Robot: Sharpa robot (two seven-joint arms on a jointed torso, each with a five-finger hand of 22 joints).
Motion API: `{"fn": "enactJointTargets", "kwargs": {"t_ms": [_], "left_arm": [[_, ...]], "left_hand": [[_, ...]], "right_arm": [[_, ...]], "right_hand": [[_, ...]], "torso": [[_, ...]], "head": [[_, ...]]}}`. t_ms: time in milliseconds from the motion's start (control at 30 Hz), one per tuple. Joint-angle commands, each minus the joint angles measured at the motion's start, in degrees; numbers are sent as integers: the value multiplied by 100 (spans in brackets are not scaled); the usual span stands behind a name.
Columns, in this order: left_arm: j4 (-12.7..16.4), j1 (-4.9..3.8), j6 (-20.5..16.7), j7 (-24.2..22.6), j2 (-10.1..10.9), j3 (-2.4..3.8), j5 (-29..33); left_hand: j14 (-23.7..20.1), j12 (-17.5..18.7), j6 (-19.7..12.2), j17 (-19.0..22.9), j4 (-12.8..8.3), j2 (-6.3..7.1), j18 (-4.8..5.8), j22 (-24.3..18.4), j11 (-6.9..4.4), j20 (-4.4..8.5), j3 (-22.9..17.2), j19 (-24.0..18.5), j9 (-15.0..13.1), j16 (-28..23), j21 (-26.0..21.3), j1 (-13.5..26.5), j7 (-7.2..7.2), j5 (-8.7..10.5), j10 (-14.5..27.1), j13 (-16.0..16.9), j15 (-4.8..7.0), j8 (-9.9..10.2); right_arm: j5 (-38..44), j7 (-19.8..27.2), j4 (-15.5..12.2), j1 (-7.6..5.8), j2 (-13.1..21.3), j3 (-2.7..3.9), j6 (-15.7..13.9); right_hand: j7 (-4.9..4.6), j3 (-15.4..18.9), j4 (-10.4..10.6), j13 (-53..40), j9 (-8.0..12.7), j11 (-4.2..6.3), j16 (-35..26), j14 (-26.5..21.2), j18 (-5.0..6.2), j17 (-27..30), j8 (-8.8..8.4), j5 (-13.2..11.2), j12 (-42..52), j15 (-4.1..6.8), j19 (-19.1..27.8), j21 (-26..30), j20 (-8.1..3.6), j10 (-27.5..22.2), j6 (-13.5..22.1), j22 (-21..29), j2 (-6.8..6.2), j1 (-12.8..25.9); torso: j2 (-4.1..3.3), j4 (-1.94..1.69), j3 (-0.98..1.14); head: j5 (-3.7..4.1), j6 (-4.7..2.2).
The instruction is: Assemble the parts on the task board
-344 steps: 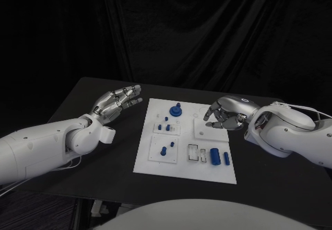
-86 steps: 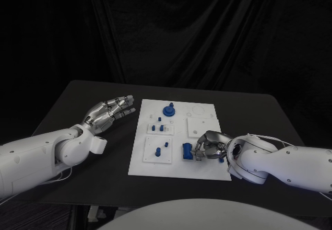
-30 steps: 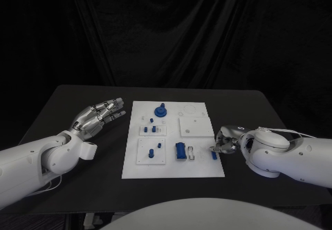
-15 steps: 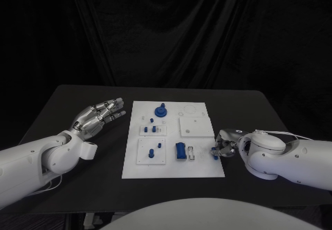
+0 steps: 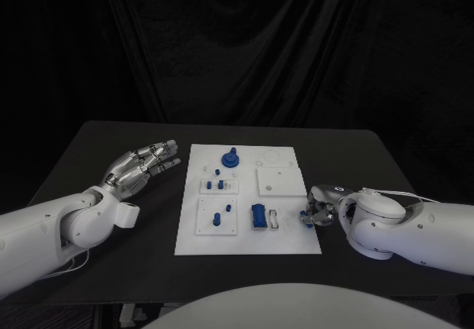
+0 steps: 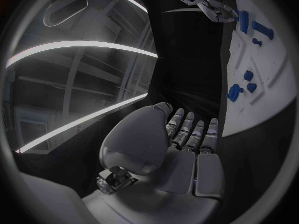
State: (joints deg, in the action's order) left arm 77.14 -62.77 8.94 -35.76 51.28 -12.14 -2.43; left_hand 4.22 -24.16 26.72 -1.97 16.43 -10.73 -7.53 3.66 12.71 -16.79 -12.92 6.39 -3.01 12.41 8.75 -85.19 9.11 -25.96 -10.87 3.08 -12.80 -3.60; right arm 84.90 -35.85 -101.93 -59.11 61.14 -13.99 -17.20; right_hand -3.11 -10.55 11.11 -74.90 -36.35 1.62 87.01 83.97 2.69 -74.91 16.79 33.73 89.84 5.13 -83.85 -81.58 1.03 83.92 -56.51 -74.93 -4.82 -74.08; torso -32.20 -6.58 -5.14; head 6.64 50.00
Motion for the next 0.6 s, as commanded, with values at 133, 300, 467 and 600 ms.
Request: {"fn": "enactJointTargets", "kwargs": {"t_ms": [133,300,467,600], "left_arm": [[1,15,87,-48,-4,5,8],[0,17,91,-47,-2,5,8],[-10,18,95,-41,-12,5,8],[-10,19,95,-37,-20,5,8]], "left_hand": [[9,-37,21,-4,14,15,44,6,20,-4,-32,29,-5,25,18,-63,368,-21,-39,6,-15,-24],[9,-37,21,-4,14,15,44,6,20,-4,-32,29,-5,25,18,-63,368,-21,-39,6,-15,-24],[7,-37,15,-3,12,14,46,6,22,-4,-40,29,-4,22,18,-70,368,-26,-40,5,-15,-23],[7,-37,15,-3,12,14,46,6,22,-4,-40,29,-4,22,18,-70,368,-26,-40,5,-15,-23]], "right_arm": [[-386,190,10,63,-2,-31,-502],[-1001,424,-75,63,50,-20,-809],[-1780,704,-256,19,122,13,-1108],[-2254,895,-367,-47,103,27,-1277]], "right_hand": [[15,-86,-196,-1510,159,-44,-25,472,-50,-833,-4,141,16,-31,-278,4,41,608,-71,-1216,11,-205],[39,-179,-294,-1510,159,-25,3,484,-61,-885,37,150,16,-18,-297,-40,34,608,-151,-1232,15,-251],[58,-248,-262,-1510,157,-7,24,493,-66,-923,70,202,16,-5,-308,-64,23,608,-206,-1240,-7,-116],[68,-301,-243,-1510,159,3,39,498,-71,-950,81,290,16,5,-317,-85,14,608,-222,-1246,-35,-18]], "torso": [[-1,-1,2],[-5,5,3],[-4,-3,3],[-3,-2,3]], "head": [[-26,0],[-47,0],[-35,0],[-40,0]]}}
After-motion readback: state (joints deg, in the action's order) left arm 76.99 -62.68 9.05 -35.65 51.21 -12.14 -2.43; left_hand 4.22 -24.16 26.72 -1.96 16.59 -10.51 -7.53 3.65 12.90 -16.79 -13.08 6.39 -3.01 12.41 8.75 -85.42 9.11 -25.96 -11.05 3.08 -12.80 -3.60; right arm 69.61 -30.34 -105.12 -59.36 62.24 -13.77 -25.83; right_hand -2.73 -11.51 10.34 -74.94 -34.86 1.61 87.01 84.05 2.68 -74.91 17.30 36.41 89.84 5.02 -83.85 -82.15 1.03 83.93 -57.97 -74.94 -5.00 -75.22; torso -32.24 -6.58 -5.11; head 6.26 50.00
